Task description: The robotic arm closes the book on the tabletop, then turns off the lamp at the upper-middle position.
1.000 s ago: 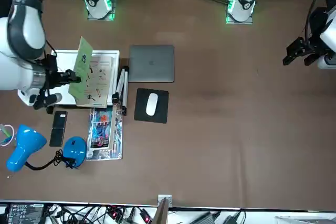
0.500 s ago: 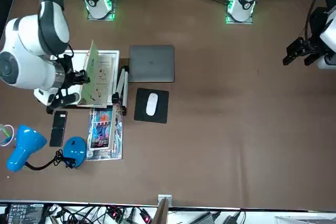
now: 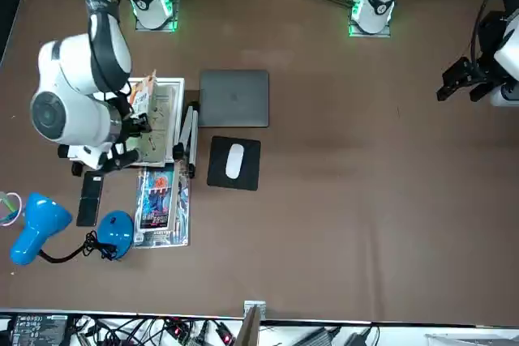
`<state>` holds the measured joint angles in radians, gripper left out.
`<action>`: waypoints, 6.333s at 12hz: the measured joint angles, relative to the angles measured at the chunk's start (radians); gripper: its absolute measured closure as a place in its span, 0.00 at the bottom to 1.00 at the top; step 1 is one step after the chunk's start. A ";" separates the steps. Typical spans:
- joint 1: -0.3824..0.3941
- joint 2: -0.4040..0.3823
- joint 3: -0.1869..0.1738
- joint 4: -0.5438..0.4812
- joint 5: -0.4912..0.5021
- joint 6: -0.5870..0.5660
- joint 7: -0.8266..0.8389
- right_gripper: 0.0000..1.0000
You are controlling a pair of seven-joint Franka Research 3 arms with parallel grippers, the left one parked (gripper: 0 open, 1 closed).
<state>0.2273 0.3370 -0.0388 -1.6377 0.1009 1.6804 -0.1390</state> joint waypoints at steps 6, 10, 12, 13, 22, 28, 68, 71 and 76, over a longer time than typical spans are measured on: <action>0.069 0.078 0.000 0.108 0.000 0.005 0.088 0.01; 0.076 0.078 -0.005 0.136 -0.001 0.005 0.094 0.00; 0.067 0.078 -0.011 0.150 -0.001 0.005 0.094 0.00; 0.063 0.078 -0.011 0.153 -0.001 0.011 0.094 0.00; 0.047 0.066 -0.066 0.163 -0.006 0.156 0.224 0.03; 0.048 0.075 -0.069 0.164 -0.149 0.258 0.367 0.61; -0.045 0.417 -0.079 0.102 -0.522 0.707 0.079 0.99; -0.047 0.417 -0.083 0.102 -0.542 0.707 0.078 0.99; -0.056 0.417 -0.084 0.094 -0.543 0.707 0.074 0.99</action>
<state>0.1709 0.7541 -0.1231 -1.5433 -0.4416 2.3870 -0.0652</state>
